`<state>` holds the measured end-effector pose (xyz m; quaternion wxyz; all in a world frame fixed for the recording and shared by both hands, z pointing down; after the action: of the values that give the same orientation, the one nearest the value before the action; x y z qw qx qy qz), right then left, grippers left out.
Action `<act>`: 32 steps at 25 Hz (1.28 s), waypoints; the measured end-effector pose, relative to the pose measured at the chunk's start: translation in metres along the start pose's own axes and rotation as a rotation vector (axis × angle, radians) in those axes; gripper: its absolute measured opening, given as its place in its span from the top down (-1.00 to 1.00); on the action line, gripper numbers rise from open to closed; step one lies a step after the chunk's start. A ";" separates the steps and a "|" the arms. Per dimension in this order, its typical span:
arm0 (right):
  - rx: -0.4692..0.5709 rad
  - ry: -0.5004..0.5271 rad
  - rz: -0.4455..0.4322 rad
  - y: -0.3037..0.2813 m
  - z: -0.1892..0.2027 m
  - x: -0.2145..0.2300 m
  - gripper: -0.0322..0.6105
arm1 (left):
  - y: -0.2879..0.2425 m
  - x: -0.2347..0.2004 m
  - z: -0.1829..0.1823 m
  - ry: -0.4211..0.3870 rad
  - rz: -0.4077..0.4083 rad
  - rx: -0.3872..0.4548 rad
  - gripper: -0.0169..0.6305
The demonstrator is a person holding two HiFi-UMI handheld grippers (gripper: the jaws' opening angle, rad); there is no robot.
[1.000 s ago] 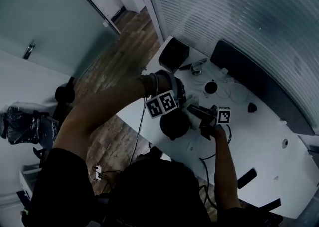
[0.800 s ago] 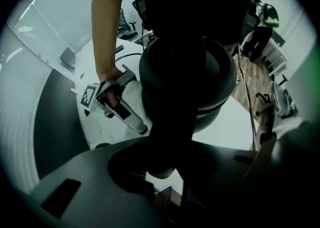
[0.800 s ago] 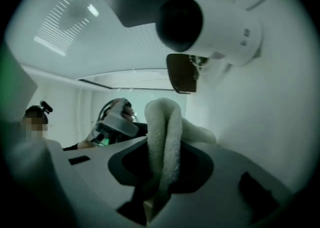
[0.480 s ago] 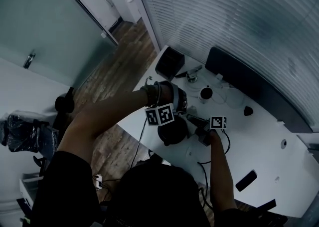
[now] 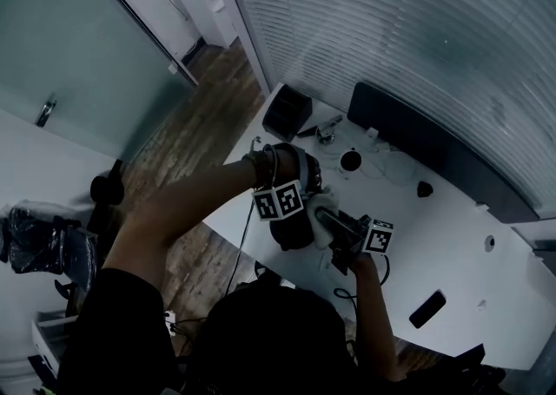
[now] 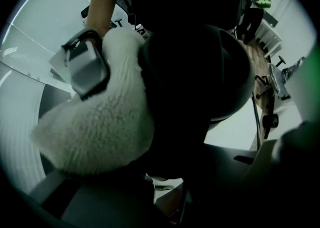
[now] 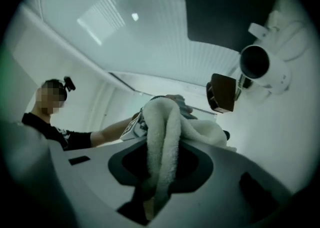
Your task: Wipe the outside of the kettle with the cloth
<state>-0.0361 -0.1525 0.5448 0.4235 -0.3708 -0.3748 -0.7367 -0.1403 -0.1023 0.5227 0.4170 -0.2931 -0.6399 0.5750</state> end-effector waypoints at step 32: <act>-0.925 1.020 0.555 -0.046 0.025 -0.116 0.61 | 0.014 0.072 -0.054 1.129 0.030 -0.065 0.68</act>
<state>-0.0296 -0.0743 0.4449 0.5160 -0.2044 0.3245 -0.7659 -0.1288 -0.0118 0.5221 0.6773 -0.5769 -0.3306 0.3149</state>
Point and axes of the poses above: the fingertips, and each gripper's own axes: y backward along the fingers, x to its right, z out of its underside, the point moved 8 cm from there along y, backward along the fingers, and after that the axes turned 6 degrees about y, right-handed, at the moved point
